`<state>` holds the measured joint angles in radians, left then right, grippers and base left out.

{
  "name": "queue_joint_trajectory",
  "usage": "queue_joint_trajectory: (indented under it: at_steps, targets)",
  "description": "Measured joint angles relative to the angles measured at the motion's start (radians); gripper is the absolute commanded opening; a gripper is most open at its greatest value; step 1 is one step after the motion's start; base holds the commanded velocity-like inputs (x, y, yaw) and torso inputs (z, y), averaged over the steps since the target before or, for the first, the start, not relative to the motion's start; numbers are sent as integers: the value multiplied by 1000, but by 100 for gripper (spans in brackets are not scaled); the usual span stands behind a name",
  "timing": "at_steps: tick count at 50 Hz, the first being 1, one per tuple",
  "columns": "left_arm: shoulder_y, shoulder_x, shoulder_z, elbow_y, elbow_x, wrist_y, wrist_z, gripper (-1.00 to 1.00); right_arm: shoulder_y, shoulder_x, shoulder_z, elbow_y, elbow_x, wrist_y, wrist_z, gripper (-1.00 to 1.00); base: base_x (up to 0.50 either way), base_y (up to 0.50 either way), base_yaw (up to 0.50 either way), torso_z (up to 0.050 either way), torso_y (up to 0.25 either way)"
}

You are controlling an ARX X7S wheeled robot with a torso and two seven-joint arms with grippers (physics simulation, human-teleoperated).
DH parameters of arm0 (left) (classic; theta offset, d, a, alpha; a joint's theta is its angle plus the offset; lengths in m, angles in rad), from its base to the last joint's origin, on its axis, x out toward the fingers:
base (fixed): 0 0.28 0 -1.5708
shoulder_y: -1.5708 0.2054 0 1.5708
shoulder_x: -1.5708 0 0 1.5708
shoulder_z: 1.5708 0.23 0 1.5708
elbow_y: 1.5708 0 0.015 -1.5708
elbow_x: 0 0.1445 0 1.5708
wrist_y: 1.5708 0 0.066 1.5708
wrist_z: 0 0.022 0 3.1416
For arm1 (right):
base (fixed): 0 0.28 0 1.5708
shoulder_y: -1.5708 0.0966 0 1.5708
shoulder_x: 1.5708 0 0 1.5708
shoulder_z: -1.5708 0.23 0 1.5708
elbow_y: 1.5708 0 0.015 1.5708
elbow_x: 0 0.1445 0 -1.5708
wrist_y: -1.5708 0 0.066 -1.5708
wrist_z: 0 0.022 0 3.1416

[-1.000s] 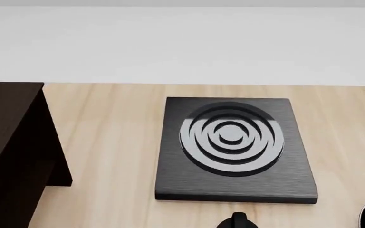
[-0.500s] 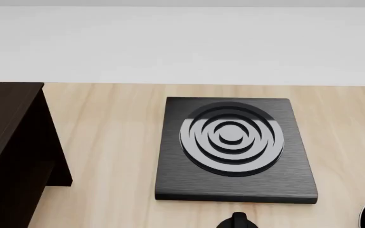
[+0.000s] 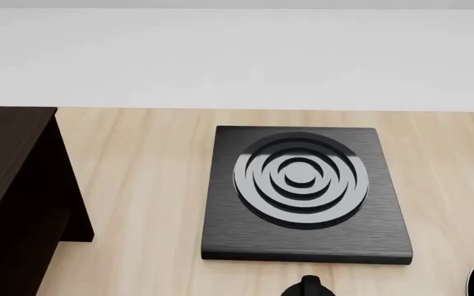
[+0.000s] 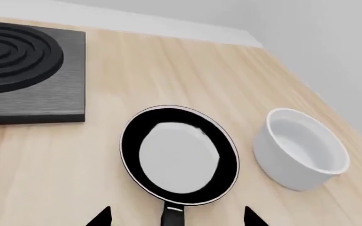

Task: Put the frying pan under the cabinet shelf.

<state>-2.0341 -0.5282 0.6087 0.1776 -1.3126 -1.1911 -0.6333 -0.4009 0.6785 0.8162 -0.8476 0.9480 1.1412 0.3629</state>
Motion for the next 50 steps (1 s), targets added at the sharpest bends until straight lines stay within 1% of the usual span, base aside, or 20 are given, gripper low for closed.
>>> queue_joint_trajectory:
  at_steps: [15,31,43,50]
  targets:
    - [3,6,10,-4,6,9,4,100,-32,-12,11,36,-35,-31,-24,100,0,0,0,0,0]
    - [-11,9,10,-6,2,10,3,100,-14,-8,-48,84,-70,-54,-26,100,0,0,0,0,0]
    - [-33,23,12,-13,0,7,-1,100,-16,-28,-113,161,-132,-119,-53,100,0,0,0,0,0]
    - [-40,31,17,-17,2,8,0,100,-15,-38,-129,184,-137,-125,-55,100,0,0,0,0,0]
